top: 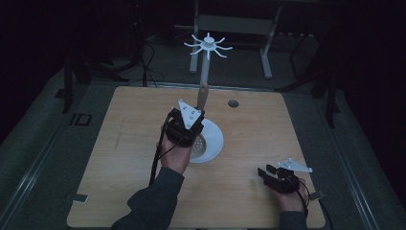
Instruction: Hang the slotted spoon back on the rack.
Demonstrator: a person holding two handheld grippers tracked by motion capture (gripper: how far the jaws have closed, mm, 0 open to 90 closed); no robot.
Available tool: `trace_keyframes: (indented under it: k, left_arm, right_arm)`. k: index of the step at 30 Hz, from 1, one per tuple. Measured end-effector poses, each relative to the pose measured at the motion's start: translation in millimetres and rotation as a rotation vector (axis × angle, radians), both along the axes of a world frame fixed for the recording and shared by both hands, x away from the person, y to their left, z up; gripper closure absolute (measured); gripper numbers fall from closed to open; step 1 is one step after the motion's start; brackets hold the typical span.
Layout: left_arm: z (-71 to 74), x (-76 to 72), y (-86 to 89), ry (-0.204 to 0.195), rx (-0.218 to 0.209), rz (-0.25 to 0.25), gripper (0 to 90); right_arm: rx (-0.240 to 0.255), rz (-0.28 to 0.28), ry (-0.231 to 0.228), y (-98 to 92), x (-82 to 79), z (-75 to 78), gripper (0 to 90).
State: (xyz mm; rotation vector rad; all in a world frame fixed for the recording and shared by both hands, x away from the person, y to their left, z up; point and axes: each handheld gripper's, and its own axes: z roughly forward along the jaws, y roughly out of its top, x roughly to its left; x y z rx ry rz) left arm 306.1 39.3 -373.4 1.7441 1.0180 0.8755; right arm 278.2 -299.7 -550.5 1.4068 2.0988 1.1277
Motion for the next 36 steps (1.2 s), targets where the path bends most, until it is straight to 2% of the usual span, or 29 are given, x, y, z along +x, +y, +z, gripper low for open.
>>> trace_keyframes:
  k: [18, 29, 36]
  left_arm:
    - [25.3, 2.5, -10.2, -0.027, -0.061, 0.047, 74.8]
    - [44.9, 7.3, -16.5, -0.047, -0.065, 0.092, 74.8]
    - [49.3, 10.9, -17.7, -0.044, -0.057, 0.107, 74.8]
  right_arm:
    - [-0.007, 0.002, 0.004, 0.2, 1.1, -1.7, 54.2]
    - [-0.029, 0.009, 0.003, 2.6, 0.6, -2.7, 54.1]
    - [-0.027, 0.008, 0.004, 3.0, 0.3, -2.5, 53.9]
